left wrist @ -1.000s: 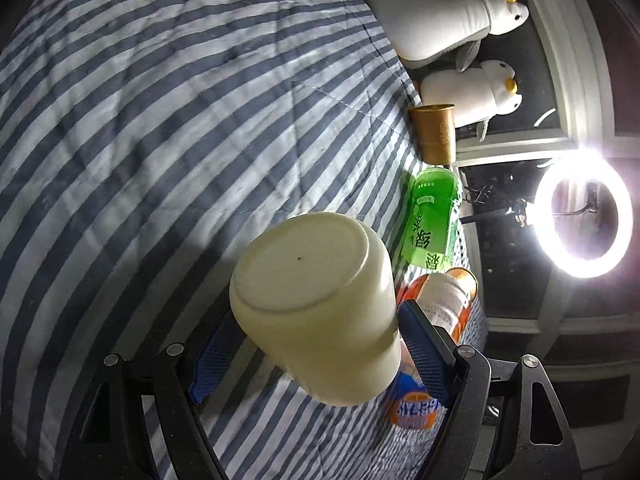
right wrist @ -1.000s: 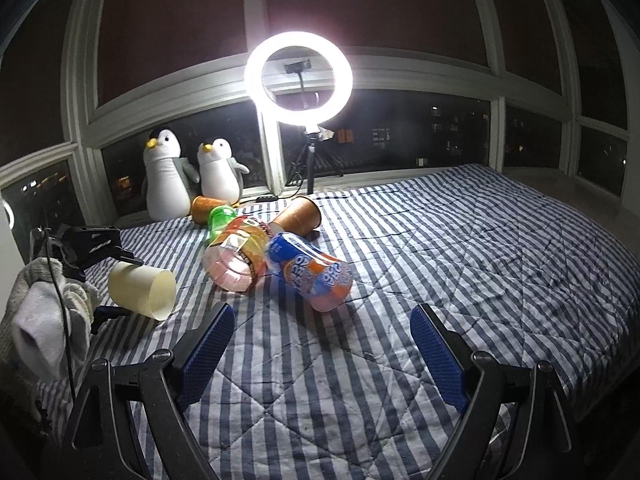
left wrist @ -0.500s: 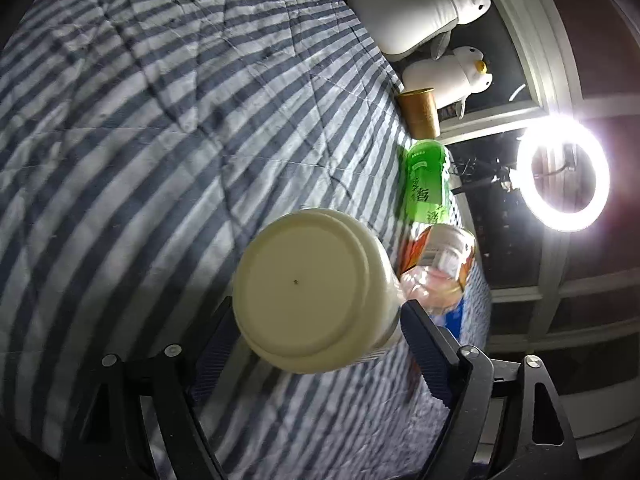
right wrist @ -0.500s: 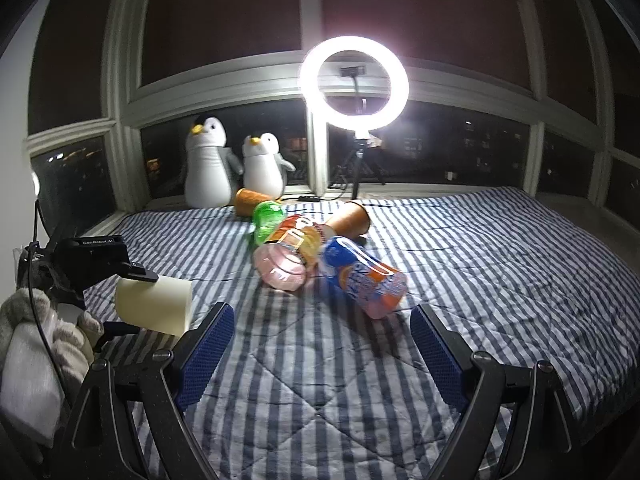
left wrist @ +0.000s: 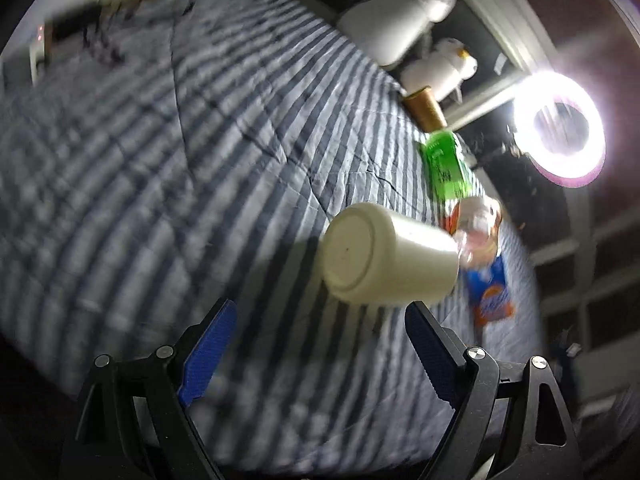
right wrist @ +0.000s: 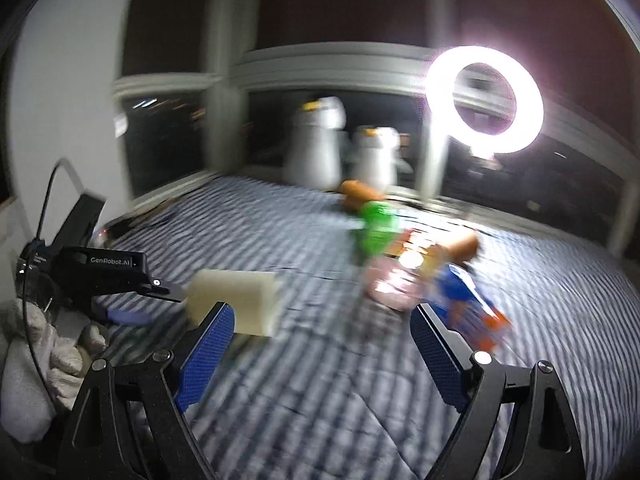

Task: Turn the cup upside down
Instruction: 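Bring the right gripper to the cup held by the left gripper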

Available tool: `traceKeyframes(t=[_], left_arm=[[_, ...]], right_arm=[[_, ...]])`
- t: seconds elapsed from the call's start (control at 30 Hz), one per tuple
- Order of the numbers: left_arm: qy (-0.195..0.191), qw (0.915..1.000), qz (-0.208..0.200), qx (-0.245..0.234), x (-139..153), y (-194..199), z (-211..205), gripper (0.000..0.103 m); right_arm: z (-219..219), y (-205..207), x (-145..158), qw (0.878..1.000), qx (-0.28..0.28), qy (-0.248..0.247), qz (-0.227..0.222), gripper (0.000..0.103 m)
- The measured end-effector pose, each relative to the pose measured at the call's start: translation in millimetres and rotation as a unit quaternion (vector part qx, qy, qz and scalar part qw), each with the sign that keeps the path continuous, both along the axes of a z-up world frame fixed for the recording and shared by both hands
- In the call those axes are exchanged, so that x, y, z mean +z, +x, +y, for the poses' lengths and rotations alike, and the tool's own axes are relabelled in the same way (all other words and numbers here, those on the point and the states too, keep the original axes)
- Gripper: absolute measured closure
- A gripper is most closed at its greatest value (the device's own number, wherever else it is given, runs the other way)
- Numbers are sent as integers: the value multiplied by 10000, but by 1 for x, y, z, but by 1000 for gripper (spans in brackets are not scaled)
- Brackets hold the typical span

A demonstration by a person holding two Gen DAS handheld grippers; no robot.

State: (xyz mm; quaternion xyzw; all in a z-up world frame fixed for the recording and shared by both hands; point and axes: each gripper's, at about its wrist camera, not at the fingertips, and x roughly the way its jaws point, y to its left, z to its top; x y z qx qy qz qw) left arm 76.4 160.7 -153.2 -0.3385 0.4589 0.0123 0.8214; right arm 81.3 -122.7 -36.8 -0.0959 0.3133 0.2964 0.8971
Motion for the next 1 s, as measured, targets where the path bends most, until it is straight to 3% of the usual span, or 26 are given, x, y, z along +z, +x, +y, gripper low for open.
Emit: traceKeyframes(t=[0.17, 0.27, 0.4, 0.63, 1.0], left_arm=[[1241, 9917, -211, -278, 23, -34, -1, 14], [1861, 9815, -290, -337, 33, -50, -3, 14], [2442, 9686, -388, -277, 43, -61, -1, 14], [2820, 9579, -513, -159, 56, -74, 4, 13], [2555, 9657, -437, 128, 48, -84, 27, 13]], right_arm=[[54, 8, -10, 9880, 1181, -935, -342, 16], [86, 11, -21, 9694, 1943, -1473, -270, 16], [121, 20, -35, 9441, 2568, -2061, -137, 16], [161, 24, -55, 9110, 3038, -2784, -190, 16], [202, 23, -84, 8489, 3585, -3867, -356, 16]])
